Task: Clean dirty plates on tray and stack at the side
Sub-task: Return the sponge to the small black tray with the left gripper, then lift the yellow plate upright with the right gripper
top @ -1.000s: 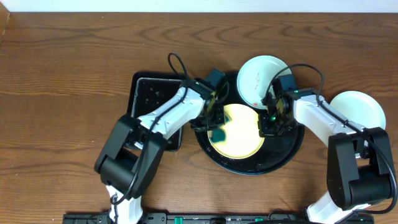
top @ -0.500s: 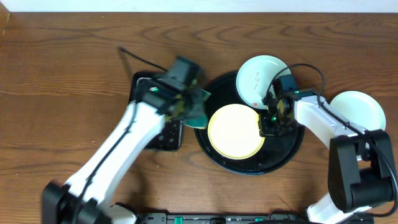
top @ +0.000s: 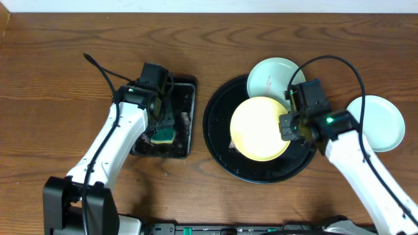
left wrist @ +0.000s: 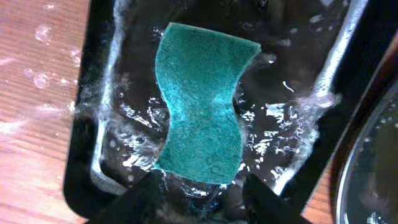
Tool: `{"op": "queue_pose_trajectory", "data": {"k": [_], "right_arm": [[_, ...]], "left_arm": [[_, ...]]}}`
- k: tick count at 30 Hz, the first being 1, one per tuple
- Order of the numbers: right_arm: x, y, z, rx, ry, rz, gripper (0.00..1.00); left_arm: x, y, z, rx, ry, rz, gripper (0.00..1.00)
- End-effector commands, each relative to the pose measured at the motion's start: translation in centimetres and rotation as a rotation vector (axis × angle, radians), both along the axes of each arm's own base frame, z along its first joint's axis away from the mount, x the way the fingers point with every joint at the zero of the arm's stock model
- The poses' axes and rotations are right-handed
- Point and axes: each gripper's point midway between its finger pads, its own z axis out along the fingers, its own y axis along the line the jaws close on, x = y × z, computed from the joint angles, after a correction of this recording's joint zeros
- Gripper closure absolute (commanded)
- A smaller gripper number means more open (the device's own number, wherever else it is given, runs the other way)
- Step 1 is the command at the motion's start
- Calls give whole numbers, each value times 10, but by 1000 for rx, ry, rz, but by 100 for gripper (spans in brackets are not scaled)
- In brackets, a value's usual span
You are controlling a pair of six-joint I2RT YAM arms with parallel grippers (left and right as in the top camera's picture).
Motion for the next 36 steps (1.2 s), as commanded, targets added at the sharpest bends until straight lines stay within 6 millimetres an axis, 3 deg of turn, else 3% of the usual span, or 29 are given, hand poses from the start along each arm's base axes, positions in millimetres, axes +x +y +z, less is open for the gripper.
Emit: {"op": "queue_pose_trajectory", "data": {"k": [1,8,15,16,17,29,36], "right_arm": [[5,-18,24,-182,-127,-23,99],[-2,-15,51,-367,-241,57,99],[-9,1,76,-548,-374,116,99],[-10,3,80,-567,-394,124,99],[-11,6,83,-587,-413,131,99],[-24,38,109,-670,-556,227,99],[-29,43,131,-776,-635,254,99]], "left_arm": [[7,3,18,8,-55,-13,48],[4,-18,76,-140,-199,-48,38],[-12,-15,116,-168,-315,-56,26],[-15,-15,119,-169,-321,-57,19],[-16,-15,121,-170,-327,-57,18],[-16,-15,121,-170,-330,-58,17],[-16,-15,121,-171,-330,-57,17]]}}
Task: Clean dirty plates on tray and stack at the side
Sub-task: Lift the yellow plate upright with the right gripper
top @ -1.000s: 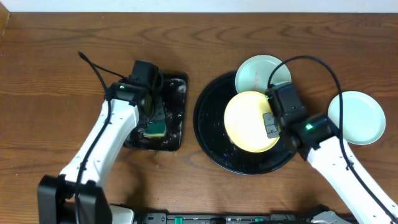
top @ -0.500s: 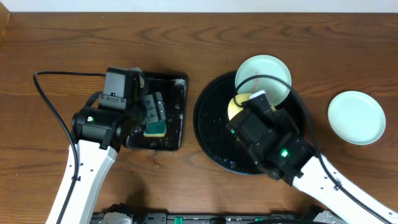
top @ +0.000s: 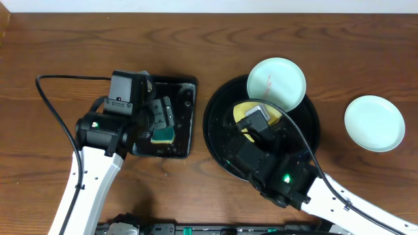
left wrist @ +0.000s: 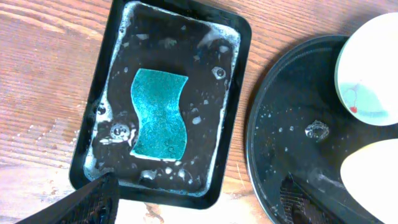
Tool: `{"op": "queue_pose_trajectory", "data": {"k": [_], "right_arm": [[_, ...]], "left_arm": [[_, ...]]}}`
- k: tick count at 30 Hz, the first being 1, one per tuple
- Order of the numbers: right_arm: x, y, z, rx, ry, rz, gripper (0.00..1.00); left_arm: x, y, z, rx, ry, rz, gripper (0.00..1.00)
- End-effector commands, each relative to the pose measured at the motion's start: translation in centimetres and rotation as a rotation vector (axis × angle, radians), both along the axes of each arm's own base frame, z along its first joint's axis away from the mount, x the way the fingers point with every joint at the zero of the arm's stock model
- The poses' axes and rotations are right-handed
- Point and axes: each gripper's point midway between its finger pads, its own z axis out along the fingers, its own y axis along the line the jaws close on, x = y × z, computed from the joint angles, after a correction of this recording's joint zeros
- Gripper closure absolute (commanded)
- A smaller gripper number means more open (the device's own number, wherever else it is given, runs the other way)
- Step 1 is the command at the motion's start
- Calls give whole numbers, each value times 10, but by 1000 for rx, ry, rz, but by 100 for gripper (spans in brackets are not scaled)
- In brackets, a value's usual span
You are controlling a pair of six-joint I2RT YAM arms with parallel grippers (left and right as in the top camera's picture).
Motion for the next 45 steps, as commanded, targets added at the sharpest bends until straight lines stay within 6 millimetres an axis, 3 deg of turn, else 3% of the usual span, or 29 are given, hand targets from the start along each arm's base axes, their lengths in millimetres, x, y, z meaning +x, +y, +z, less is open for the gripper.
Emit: {"op": "queue_pose_trajectory", "data": {"k": [1,45], "right_arm": [[-1,-5,31,-71,-112,-15,99],[-3,-1,37,-82,-141,-5,99]], "left_arm": [[3,1,7,3,-18,-4,17],[3,1,7,3,-18,-4,16]]}}
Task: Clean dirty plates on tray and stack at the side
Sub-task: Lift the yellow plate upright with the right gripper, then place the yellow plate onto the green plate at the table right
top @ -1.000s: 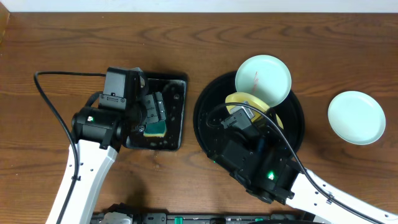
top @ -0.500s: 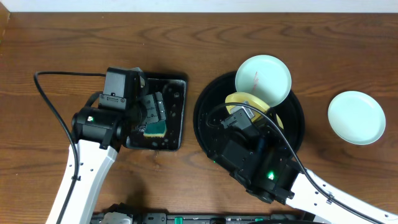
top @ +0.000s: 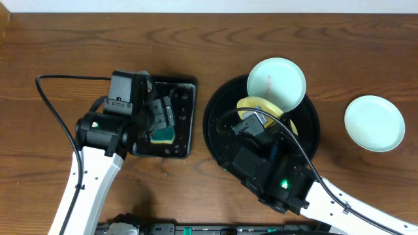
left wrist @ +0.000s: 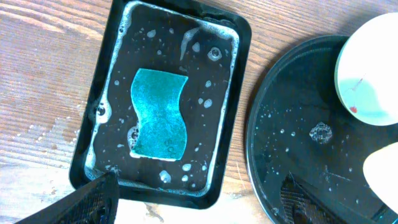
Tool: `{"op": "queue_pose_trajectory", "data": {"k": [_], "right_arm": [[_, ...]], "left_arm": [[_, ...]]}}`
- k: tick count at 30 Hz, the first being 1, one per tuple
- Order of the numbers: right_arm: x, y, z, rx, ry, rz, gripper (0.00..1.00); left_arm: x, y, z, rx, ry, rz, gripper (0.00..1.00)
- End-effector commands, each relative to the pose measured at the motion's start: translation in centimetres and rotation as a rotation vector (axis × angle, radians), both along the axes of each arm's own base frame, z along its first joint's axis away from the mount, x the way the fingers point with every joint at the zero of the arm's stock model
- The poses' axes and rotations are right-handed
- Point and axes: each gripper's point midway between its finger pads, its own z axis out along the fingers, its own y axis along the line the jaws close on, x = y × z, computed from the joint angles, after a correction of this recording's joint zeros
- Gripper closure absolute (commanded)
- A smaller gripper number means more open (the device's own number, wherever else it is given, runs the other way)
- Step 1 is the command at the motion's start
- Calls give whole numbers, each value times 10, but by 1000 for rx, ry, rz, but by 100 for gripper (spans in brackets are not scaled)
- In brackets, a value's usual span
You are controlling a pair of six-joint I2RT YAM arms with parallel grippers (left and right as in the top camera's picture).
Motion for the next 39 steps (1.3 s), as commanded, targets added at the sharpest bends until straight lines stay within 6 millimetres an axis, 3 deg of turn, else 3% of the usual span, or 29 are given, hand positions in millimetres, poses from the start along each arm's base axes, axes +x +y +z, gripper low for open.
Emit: {"op": "queue_pose_trajectory", "data": {"k": [1,6,15,22,25,29,33,39], "right_arm": [[-1,-2,18,17,-54,-10,99],[3,-4,11,95,-40,-34,99],[33,-33,-55,509,294,-173,99],[52,-71,-47,923,400,-249,99],[58,-109,-50,1100,404,-332,99],[58,-185,-65,1250,341,-546,99],[42,-260,-92,1346,257,-821,99],[17,-337,-138,1477,147,-1147,99]], "left_arm": [[3,1,7,3,-18,-4,16],[3,1,7,3,-18,-4,16],[3,1,7,3,-18,-4,16],[3,1,7,3,-18,-4,16],[3,1,7,3,-18,-4,16],[3,1,7,3,-18,-4,16],[3,1,7,3,-18,-4,16],[3,1,7,3,-18,-4,16]]}}
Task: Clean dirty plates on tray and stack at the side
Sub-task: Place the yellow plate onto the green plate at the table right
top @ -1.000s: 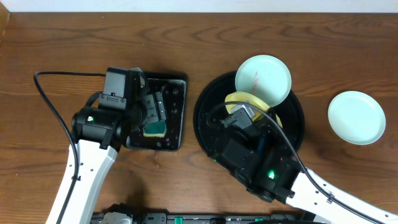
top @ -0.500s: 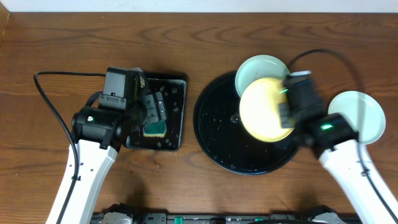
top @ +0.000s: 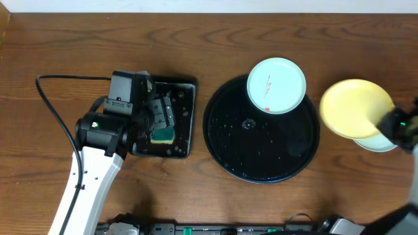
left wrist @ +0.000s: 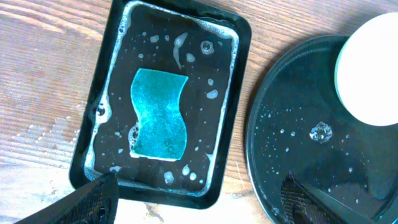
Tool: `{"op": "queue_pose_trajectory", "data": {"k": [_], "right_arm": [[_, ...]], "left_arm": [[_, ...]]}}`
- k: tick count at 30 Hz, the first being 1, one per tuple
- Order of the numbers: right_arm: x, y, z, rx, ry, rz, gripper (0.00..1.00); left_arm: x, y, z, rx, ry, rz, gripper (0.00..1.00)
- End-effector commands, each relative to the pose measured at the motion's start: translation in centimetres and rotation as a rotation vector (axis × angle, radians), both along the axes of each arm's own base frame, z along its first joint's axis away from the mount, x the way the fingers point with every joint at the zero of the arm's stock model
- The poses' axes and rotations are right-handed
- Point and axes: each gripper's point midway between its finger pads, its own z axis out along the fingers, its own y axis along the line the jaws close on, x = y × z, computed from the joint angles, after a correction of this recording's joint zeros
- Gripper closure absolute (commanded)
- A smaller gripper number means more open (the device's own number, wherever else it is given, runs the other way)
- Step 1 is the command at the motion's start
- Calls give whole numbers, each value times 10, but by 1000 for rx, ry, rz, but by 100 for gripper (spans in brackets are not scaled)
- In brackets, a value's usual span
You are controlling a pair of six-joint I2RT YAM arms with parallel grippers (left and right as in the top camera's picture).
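The yellow plate (top: 353, 108) hangs at the far right, overlapping a pale green plate (top: 377, 143) that lies on the table beside the tray. My right gripper (top: 397, 123) is shut on the yellow plate's right edge, with most of the arm out of frame. A second pale green plate (top: 275, 85), marked with red streaks, rests on the upper rim of the round black tray (top: 225, 150). My left gripper (left wrist: 199, 205) hovers open and empty above the small rectangular tray (left wrist: 231, 93). The green sponge (left wrist: 158, 115) lies there in soapy water.
Water drops dot the wet round tray (left wrist: 298, 162). A black cable (top: 65, 78) loops from the left arm across the table's left side. Bare wood separates the two trays and runs along the front edge.
The yellow plate was over the round tray under my right arm; it now sits at the far right over the side plate. The right arm has left the tray. The left arm has not moved.
First my left gripper was low over the sponge in the soapy tray while my right held the yellow plate on the round tray. Then the left gripper stood higher and open, with the sponge left lying. The right arm then covered the plate over the tray, and now holds it at the side.
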Motion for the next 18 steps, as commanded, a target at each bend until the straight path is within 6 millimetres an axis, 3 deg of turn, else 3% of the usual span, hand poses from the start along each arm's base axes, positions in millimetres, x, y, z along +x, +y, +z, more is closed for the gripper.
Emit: {"op": "queue_pose_trajectory", "data": {"k": [1,6,7,8,11,14,18], "right_arm": [[-8,-29,-17,83,-2,-169,99],[-21,-52,-40,128,29,-269,96],[-21,-52,-40,127,30,-270,75],[-19,-53,-37,120,20,-266,65],[-6,-51,-17,84,-31,-213,62],[25,-24,18,97,-160,-58,59],[63,46,63,82,-301,247,54]], "left_arm": [[3,1,7,2,-19,-4,16],[3,1,7,2,-19,-4,16],[3,1,7,2,-19,-4,16],[3,1,7,3,-19,-4,16],[3,1,7,2,-19,-4,16],[3,1,7,3,-19,-4,16],[3,1,7,3,-19,-4,16]]}}
